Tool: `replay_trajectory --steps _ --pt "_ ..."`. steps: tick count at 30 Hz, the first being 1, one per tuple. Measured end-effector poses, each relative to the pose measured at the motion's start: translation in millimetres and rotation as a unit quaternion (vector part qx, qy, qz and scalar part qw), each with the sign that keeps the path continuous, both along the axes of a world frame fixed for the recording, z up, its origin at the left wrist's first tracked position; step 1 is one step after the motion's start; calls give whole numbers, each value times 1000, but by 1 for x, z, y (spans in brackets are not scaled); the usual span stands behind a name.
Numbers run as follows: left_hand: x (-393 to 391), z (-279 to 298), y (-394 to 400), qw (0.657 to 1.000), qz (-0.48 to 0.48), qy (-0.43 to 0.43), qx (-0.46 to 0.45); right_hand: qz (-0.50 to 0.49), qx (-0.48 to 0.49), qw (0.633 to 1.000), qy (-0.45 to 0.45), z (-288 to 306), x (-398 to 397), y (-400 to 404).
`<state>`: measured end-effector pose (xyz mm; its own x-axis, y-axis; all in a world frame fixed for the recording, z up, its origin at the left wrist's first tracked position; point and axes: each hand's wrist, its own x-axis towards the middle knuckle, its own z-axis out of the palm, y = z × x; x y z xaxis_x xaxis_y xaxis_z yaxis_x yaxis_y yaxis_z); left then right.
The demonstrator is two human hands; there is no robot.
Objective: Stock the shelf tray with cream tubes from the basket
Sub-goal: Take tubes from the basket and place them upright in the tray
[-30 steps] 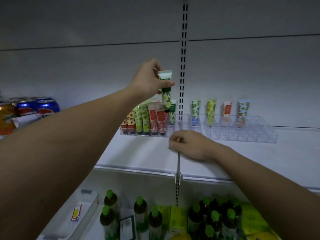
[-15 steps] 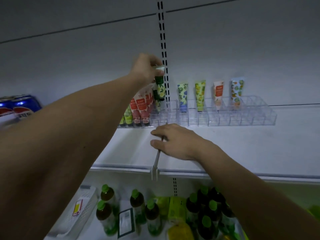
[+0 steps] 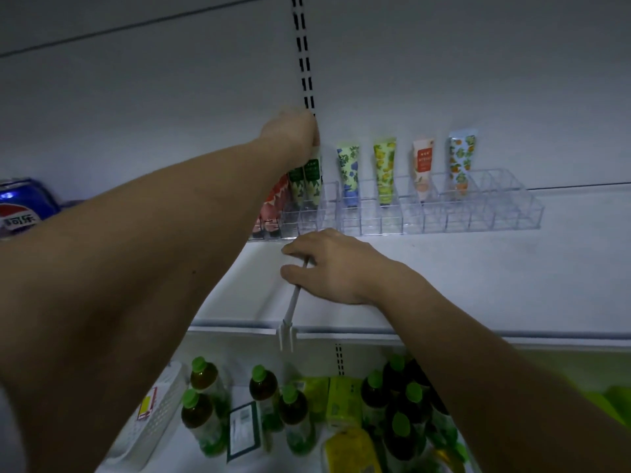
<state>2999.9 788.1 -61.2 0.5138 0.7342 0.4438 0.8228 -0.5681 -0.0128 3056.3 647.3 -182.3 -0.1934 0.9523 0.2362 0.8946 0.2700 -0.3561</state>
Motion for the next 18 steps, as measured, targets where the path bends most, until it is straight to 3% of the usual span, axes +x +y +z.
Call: replay_trajectory --steps 3,7,13,18 --pt "-3 5 -6 998 9 41 46 -6 1 1000 8 -1 0 0" --pt "-19 12 -20 998 -22 13 55 -16 -6 1000 10 0 0 -1" --pt "-68 11 -63 995 -75 -60 19 -38 -14 999 4 9 -8 -14" --pt "-115 -20 -105 992 -46 -108 -49 -152 48 984 -84 19 -29 -38"
